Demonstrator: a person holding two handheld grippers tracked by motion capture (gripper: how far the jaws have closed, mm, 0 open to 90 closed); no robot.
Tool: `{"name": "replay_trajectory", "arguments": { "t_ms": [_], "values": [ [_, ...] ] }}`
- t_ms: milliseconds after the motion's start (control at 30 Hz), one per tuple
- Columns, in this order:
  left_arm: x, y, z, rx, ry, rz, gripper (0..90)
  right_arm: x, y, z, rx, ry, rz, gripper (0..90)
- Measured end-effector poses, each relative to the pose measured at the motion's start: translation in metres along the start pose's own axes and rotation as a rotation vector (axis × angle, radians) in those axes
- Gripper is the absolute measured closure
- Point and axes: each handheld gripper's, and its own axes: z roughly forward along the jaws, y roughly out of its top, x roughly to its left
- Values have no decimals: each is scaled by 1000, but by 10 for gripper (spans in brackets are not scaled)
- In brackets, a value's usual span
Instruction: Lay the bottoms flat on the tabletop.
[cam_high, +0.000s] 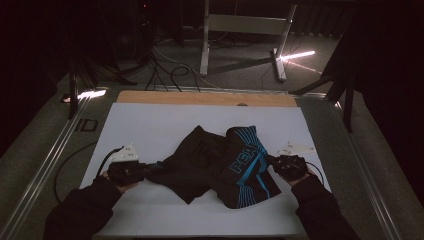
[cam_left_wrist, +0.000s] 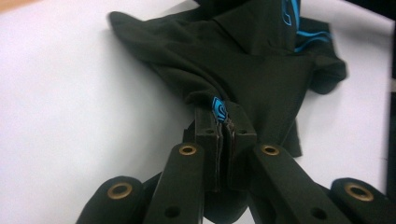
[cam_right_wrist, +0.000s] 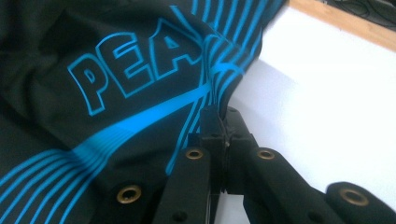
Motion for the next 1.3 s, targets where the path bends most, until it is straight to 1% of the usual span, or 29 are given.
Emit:
{"name": "replay_trajectory", "arguments": {
  "t_ms": [33, 100, 133, 167, 200, 233, 267, 300, 333, 400, 467, 500, 533, 567, 600, 633, 700, 733, 767, 800, 867, 900, 933, 1000, 1067, 1100, 1200, 1233, 1300],
  "values": [
    [-6, -5, -1, 8, -5, -3, 868, 1, -3, -3, 4, -1, -9, 897],
    [-17, -14, -1, 27, -29, -21, 868, 3, -10, -9, 14, -5, -6, 897],
    [-23, -17, -1, 38, -34, -13, 868, 4, -13, -12, 18, -4, 4, 897],
    [-29, -20, -2, 47, -37, -4, 867, 6, -21, -18, 27, -2, 13, 897],
    [-34, -22, -3, 48, -47, -8, 867, 6, -21, -18, 27, -2, 13, 897],
    [-38, -23, -6, 48, -62, -10, 867, 6, -24, -21, 33, -7, 16, 897],
    [-42, -24, -8, 48, -69, -10, 867, 6, -28, -23, 44, -10, 14, 897],
    [-48, -27, -11, 56, -67, -11, 867, 7, -36, -27, 55, -6, 35, 896],
    [-48, -27, -11, 56, -67, -11, 867, 7, -36, -27, 55, -6, 35, 896],
    [-51, -30, -14, 57, -85, -31, 867, 9, -43, -31, 68, 8, 57, 896],
    [-55, -33, -15, 67, -85, -41, 866, 16, -51, -34, 91, 34, 65, 895],
    [-58, -37, -15, 78, -112, -55, 866, 18, -53, -35, 97, 45, 66, 895],
    [-58, -37, -15, 78, -112, -55, 862, 18, -53, -35, 97, 45, 66, 895],
    [-61, -39, -14, 88, -117, -60, 862, 20, -55, -35, 103, 50, 61, 894],
    [-63, -40, -12, 100, -132, -61, 863, 21, -57, -34, 114, 48, 51, 893],
    [-66, -41, -11, 104, -145, -54, 863, 21, -59, -34, 127, 50, 47, 893],
    [-70, -43, -9, 112, -160, -56, 861, 19, -61, -32, 135, 48, 52, 893],
    [-72, -44, -8, 108, -170, -62, 861, 18, -62, -30, 136, 47, 56, 893],
    [-73, -45, -6, 113, -176, -63, 855, 17, -62, -29, 139, 42, 56, 893],
    [-73, -46, -4, 120, -169, -53, 851, 15, -62, -26, 143, 39, 60, 892],
    [-73, -47, -3, 121, -167, -57, 846, 15, -62, -26, 143, 39, 60, 892],
    [-69, -49, 1, 123, -158, -66, 846, 15, -62, -24, 145, 41, 61, 892],
    [-66, -49, 2, 123, -147, -78, 832, 15, -63, -22, 149, 38, 51, 890],
    [-62, -48, 4, 127, -120, -71, 812, 13, -64, -19, 147, 39, 62, 890],
    [-57, -47, 6, 125, -107, -78, 812, 12, -64, -18, 144, 40, 72, 890],
    [-55, -46, 7, 125, -97, -74, 812, 12, -64, -18, 144, 40, 72, 890],
    [-48, -46, 9, 128, -83, -84, 792, 12, -64, -18, 141, 40, 65, 889],
    [-47, -46, 9, 132, -82, -80, 792, 13, -64, -19, 138, 42, 68, 888],
    [-45, -46, 8, 130, -71, -78, 762, 13, -64, -19, 135, 44, 71, 888]
  ]
}}
